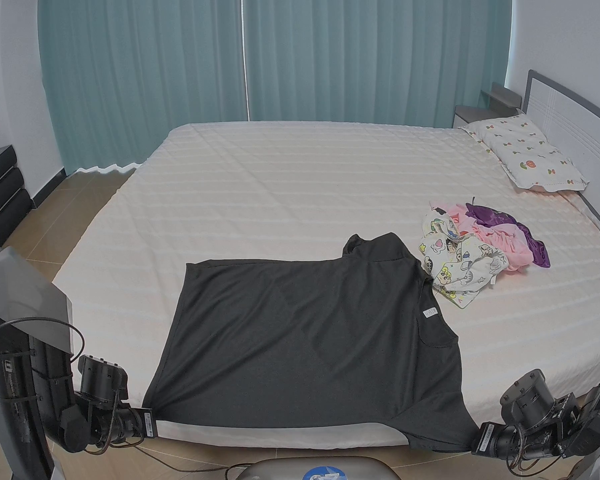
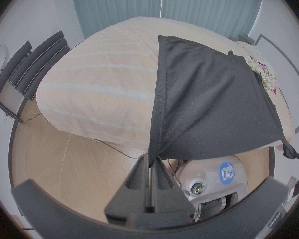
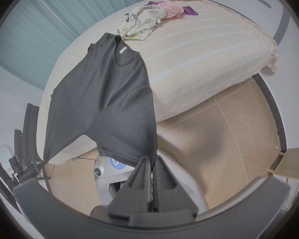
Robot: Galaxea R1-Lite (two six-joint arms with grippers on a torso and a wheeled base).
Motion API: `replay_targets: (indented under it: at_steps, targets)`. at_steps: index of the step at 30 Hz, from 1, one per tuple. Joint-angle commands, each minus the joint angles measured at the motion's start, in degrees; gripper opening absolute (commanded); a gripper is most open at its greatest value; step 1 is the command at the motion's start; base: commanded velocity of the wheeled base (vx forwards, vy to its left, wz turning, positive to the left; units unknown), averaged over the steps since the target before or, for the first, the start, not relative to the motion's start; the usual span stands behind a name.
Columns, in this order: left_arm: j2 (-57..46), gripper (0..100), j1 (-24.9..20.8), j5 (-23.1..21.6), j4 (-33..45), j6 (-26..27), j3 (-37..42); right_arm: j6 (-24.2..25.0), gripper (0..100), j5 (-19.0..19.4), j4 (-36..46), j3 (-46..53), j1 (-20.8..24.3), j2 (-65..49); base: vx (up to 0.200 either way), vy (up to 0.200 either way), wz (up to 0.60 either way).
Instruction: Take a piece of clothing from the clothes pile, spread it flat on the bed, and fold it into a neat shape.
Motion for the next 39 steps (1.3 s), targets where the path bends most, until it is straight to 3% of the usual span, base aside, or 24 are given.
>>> replay_targets:
  at_steps: [1, 11, 16, 23, 28, 39]
  targets:
    - [-6.6, 0, -1.9, 0.7, 5.1, 1.0, 0.8, -0.3, 0, 0.2, 0.3, 1.0, -0.1, -0.5, 0.000, 0.000, 0.00]
    - [-6.5, 0, -2.5, 0.8, 6.7, 1.1, 0.8, -1.1, 0, 0.4, 1.7, 1.0, -0.7, -2.6, 0.000, 0.000, 0.00]
    - [-9.8, 0, -2.3, 0.2, 6.4, 0.1, -1.4, -4.5, 0, 0.6, 2.4, -3.3, -3.7, -8.1, 0.000, 0.000, 0.00]
    - [-11.3, 0, -2.2, 0.1, 7.0, -7.0, -9.5, -9.8, 0, 1.3, 2.7, -11.2, -10.1, -7.4, 0.000, 0.000, 0.00]
    - [-11.2, 0, -2.3, 0.5, 7.0, -11.9, -14.5, -11.0, 0, 3.3, 2.7, -15.0, -11.8, -7.4, 0.000, 0.000, 0.00]
    - [-14.0, 0, -2.0, 1.3, 7.2, -13.0, -15.3, -14.2, 0, 3.3, 3.0, -21.5, -12.0, -7.8, 0.000, 0.000, 0.00]
